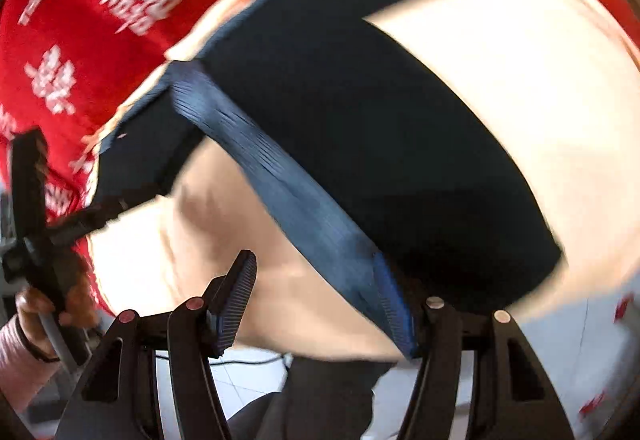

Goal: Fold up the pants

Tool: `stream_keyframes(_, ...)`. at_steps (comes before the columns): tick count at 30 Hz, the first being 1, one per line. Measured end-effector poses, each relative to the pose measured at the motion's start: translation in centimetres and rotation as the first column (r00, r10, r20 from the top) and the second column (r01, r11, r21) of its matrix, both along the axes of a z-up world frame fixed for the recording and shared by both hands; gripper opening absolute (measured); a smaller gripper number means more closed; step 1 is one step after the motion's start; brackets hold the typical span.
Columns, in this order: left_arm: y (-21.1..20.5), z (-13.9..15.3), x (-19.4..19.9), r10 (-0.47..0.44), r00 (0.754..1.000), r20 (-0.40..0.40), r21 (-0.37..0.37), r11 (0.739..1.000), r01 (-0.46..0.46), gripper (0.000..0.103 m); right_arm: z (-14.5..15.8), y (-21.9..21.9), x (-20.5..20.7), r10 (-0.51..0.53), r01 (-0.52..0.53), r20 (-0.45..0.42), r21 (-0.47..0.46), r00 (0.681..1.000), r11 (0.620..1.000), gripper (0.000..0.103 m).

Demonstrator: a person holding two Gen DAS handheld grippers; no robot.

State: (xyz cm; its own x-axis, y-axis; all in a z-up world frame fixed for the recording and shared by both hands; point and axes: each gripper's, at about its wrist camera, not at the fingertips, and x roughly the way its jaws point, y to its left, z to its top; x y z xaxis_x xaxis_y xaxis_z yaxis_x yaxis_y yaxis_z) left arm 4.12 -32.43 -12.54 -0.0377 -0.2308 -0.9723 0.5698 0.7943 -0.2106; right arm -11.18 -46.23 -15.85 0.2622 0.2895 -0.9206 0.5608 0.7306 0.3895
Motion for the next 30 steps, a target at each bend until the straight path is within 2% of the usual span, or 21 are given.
stream_keyframes(2, -0.2, -0.5, -0.3, -0.012, 1.0, -0.02, -0.03, 0.999, 0.011, 0.083, -0.8, 0.0, -3.3, -0.053, 0.052, -0.019, -0.017, 0.998, 0.998, 0.065)
stream_keyframes(5, -2.5, -0.5, -3.4, -0.038, 0.999, -0.028, -0.062, 0.997, 0.036, 0.083, -2.2, 0.0, -7.2, -0.112, 0.112, -0.038, -0.016, 0.993, 0.994, 0.065)
stream_keyframes(9, -5.1, -1.4, -5.7, -0.073, 0.997, -0.036, -0.051, 0.996, 0.071, 0.083, -4.4, 0.1, -9.6, -0.104, 0.103, -0.074, -0.017, 0.992, 0.995, 0.065)
stream_keyframes(12, -6.1, -2.2, -7.1, -0.075, 0.995, -0.062, -0.058, 0.996, 0.072, 0.083, -5.3, -0.1, -9.7, -0.092, 0.092, -0.043, 0.003, 0.995, 0.996, 0.064)
stream_keyframes(16, -7.1, -3.3, -7.9, -0.063, 0.995, -0.08, -0.048, 0.997, 0.059, 0.083, -5.8, -0.8, -8.9, -0.082, 0.081, 0.025, 0.056, 0.996, 0.995, 0.041)
stream_keyframes(20, -8.0, -3.9, -8.2, -0.049, 0.994, -0.097, -0.054, 0.998, 0.044, 0.083, -5.0, -1.0, -8.4, -0.043, 0.031, 0.108, 0.113, 0.993, 0.993, 0.041)
stream_keyframes(24, -9.1, -4.0, -8.3, -0.058, 0.996, -0.071, -0.03, 0.998, 0.056, 0.083, -6.7, -1.1, -7.9, -0.009, -0.005, 0.084, 0.16, 0.996, 0.987, 0.041)
stream_keyframes(25, -9.3, -4.0, -8.4, -0.057, 0.996, -0.068, -0.022, 0.998, 0.055, 0.083, -7.0, -1.3, -7.9, -0.014, 0.001, 0.074, 0.181, 0.997, 0.984, 0.035)
stream_keyframes(26, -9.2, -3.9, -8.3, -0.053, 0.996, -0.069, -0.023, 0.998, 0.051, 0.08, -7.1, -1.3, -7.9, -0.016, 0.005, 0.053, 0.197, 0.998, 0.98, 0.009)
stream_keyframes(27, -9.3, -3.8, -8.2, -0.049, 0.996, -0.071, -0.027, 0.999, 0.047, 0.074, -6.9, -1.5, -7.7, -0.014, 0.005, 0.041, 0.213, 0.999, 0.977, 0.003)
stream_keyframes(28, -9.5, -3.6, -8.1, -0.045, 0.996, -0.075, -0.032, 0.999, 0.043, 0.05, -6.3, -1.9, -7.6, -0.017, 0.006, 0.044, 0.222, 0.999, 0.975, 0.003)
stream_keyframes(29, -9.9, -3.6, -8.0, -0.046, 0.995, -0.092, -0.037, 0.998, 0.043, 0.031, -5.5, -2.3, -7.4, -0.019, 0.005, 0.061, 0.229, 0.998, 0.974, 0.003)
stream_keyframes(30, -10.1, -3.4, -7.7, -0.038, 0.993, -0.11, -0.042, 0.999, 0.034, 0.029, -4.3, -2.8, -7.8, -0.021, 0.0, 0.087, 0.236, 0.996, 0.972, 0.003)
